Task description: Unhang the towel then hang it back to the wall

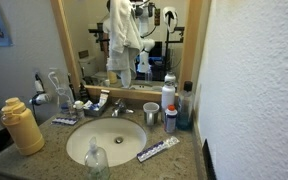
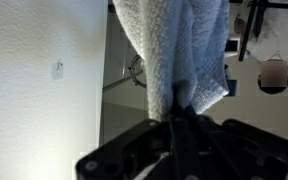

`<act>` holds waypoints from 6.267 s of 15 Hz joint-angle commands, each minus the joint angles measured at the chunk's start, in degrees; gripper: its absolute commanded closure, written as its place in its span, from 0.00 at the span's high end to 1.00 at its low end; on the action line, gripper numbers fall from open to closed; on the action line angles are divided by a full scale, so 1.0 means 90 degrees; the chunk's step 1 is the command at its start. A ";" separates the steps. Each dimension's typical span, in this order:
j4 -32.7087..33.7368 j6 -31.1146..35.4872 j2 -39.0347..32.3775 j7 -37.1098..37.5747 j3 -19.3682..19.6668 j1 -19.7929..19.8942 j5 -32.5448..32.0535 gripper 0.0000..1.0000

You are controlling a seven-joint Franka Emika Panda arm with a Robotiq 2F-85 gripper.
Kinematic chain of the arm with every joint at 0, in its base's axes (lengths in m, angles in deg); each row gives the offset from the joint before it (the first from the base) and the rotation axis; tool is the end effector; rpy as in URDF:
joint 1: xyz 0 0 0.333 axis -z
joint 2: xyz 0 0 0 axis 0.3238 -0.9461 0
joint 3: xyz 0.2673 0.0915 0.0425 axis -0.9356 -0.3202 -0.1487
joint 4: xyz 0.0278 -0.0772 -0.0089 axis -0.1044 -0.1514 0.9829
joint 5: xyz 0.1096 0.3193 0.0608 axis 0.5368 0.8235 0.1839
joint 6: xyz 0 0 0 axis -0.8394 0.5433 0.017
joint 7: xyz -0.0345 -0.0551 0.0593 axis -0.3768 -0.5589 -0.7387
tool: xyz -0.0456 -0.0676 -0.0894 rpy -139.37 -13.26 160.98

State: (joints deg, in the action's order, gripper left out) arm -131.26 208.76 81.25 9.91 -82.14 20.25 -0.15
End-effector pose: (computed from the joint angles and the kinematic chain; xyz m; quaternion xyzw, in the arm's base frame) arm 0.5563 0.0412 0.6701 0.7314 -0.0206 0.6721 0.1139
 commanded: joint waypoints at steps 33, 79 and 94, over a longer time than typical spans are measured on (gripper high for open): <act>0.0011 -0.0806 -0.0365 0.1238 0.0490 0.0058 -0.0380 0.01; 0.0171 -0.2989 0.0547 0.0928 0.0706 -0.0228 -0.0858 0.01; 0.0744 -0.4429 0.0998 0.0745 0.1157 0.0896 -0.1345 0.01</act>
State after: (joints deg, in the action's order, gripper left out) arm -126.91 167.63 91.09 15.52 -72.82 26.76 -10.17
